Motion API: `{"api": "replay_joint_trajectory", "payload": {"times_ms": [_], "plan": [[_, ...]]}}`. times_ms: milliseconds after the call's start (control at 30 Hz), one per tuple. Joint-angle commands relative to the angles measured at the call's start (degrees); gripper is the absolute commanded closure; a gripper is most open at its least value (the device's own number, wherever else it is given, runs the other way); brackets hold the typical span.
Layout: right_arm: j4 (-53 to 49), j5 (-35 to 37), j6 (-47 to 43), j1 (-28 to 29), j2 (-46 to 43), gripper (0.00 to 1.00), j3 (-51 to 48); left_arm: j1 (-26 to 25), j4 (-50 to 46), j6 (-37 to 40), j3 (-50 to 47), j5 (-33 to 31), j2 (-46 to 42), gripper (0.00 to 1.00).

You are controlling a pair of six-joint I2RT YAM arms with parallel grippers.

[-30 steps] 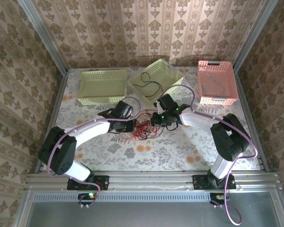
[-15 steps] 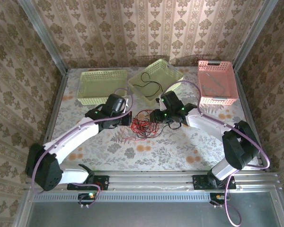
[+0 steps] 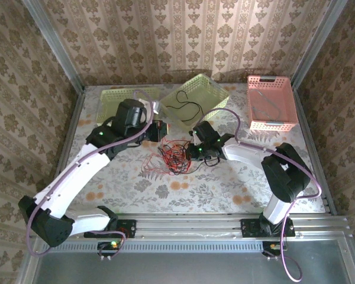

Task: Untangle the cables

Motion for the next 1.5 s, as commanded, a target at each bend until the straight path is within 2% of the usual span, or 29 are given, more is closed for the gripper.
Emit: {"api": "replay_joint_trajectory", "payload": {"times_ms": [0,167,400,500,600,700,800,867,1067,1133,1233,1400,1467], "plan": [[-0.65,3.71,-0.78,-1.42,-4.81,1.0,-2.84,-0.34,-1.78,1.18,4.53,2.1,-0.85,1.0],[-1.43,4.49,-1.58,-3.13,-10.33,0.97,-6.6,-0.45,-3.13,2.78,9.91,0.45,-0.53,1.0],[-4.44,6.96,-3.49,-4.55,-16.78,0.74,-7.02,-0.09,-2.89,7.75,17.32,-3.43,-0.61,1.0],[-5.79,6.83,-3.66,-5.97,-21.28,0.67,-6.65,1.27,0.59,8.93,17.18,-6.21,-1.25,1.0],[-6.87,6.33,-3.99,-6.71,-25.33,0.64,-6.62,4.14,1.67,7.86,16.76,-6.31,-0.98,1.0],[-9.88,8.16,-5.34,-7.05,-29.37,0.6,-5.41,6.33,4.12,5.86,14.15,-4.95,-1.8,1.0],[-11.52,10.79,-6.76,-7.17,-32.82,0.58,-4.56,7.32,6.26,5.94,11.67,-7.64,-2.64,1.0],[-11.0,11.68,-6.48,-7.23,-34.23,0.57,-5.15,9.36,7.39,5.79,10.21,-10.16,-2.28,1.0],[-9.48,12.75,-5.6,-7.36,-34.66,0.57,-6.37,21.96,14.21,-0.06,5.35,-14.56,2.19,1.0],[-9.19,12.66,-5.01,-7.45,-35.07,0.56,-6.85,25.66,17.63,-1.28,3.66,-17.1,5.01,1.0],[-8.62,12.09,-4.16,-7.43,-35.86,0.56,-7.77,29.66,17.74,-1.91,4.78,-19.68,10.93,1.0],[-10.24,11.85,-4.39,-7.44,-36.98,0.56,-8.12,33.97,18.53,-2.82,9.17,-13.16,20.82,1.0],[-11.11,11.9,-4.63,-7.53,-37.36,0.56,-7.88,34.28,18.1,-0.96,11.73,-13.01,24.56,1.0]]}}
